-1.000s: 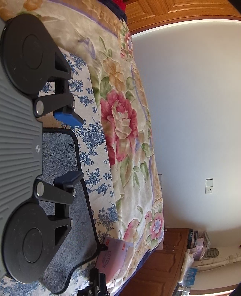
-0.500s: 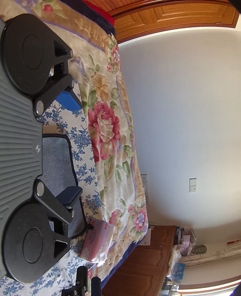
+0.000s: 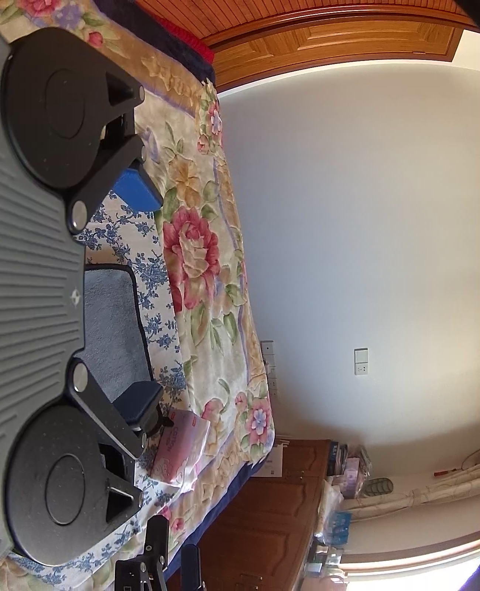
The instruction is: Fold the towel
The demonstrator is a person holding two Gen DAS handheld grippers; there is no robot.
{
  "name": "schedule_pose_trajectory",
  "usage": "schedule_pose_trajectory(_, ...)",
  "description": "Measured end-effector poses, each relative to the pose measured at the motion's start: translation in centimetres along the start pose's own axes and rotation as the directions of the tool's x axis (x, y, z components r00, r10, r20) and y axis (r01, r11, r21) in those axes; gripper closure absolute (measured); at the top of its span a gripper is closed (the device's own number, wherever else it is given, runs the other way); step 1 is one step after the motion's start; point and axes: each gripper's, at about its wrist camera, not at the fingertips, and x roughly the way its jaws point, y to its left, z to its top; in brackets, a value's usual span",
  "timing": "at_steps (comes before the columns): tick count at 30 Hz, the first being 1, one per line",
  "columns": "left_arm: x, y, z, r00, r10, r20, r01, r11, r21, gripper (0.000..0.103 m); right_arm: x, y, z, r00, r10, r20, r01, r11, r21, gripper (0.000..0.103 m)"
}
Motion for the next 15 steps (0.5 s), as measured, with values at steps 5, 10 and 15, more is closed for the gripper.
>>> schedule_pose_trajectory(5, -2.0, -0.5, -0.2, 1.0, -0.013, 0.008, 0.013, 1.0, 0.001, 0.003, -1.3, 0.3, -0.4, 1.0, -0.004, 0.007, 0.004, 1.0, 0.001, 0.026)
schedule_pose_trajectory(10, -3.8, -0.9, -0.6, 1.0, -0.016, 0.016, 0.016, 1.0, 0.005, 0.003, -2.5, 0.5, -0.8, 1.0, -0.004, 0.011, 0.004, 1.0, 0.01, 0.02)
schedule_pose_trajectory(15, -5.2, -1.1, -1.1, 1.0, -0.011, 0.016, 0.011, 1.0, -0.002, 0.001, -3.3, 0.7, -1.3, 1.0, -0.011, 0.018, 0.011, 1.0, 0.015, 0.011)
